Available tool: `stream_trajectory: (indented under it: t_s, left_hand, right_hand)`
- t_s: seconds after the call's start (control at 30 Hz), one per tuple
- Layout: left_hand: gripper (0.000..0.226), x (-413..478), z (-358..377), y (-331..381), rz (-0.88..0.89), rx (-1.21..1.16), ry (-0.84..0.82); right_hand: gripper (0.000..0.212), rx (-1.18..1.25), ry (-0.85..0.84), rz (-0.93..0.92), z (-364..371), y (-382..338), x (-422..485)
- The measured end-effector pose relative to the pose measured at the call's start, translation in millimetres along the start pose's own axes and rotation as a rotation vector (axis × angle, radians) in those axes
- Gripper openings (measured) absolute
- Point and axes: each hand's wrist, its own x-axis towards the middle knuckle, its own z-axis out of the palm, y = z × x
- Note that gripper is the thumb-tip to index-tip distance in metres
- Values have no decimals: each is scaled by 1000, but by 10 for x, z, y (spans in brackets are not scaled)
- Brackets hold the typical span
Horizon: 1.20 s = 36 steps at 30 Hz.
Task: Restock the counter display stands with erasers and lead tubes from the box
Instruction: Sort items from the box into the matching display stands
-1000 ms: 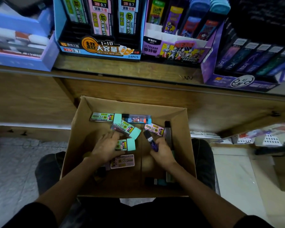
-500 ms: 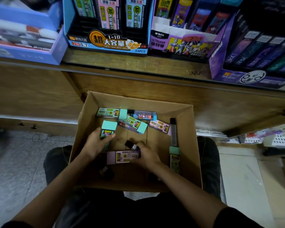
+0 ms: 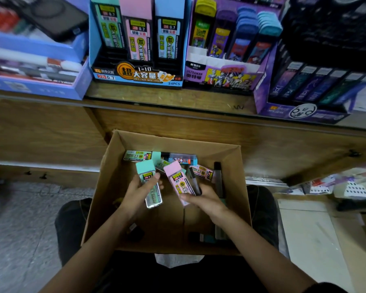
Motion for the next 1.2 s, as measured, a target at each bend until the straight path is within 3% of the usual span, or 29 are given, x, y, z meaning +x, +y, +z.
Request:
stream_trajectory:
  t_s: [0.13,0.33,0.47,0.63,0.87,1.2]
  left_hand:
    - [30,-126,282,138,69,-81,-97]
    - [37,-214,404,373,138,-57,-132]
    - [44,-284,462,570,155,-33,-155]
    - [45,-403,605,857,238,28,-184]
    - [36,-454,887,1218,310,75,-164]
    - [43,-383,1180,1614,399,17,-253]
  right_hand:
    - [25,97,-83,-121,1,-229,-200]
    - [33,58,-51,-199,-35,-457,-434]
    - [57,162,21,-121,-144,-626,-566]
    - [24,119,141,-306,-329,-821,-712]
    - [6,146,251,-583,-810,-1105,-871]
    - [18,-14,478,-888,-1781,-1857,-1127]
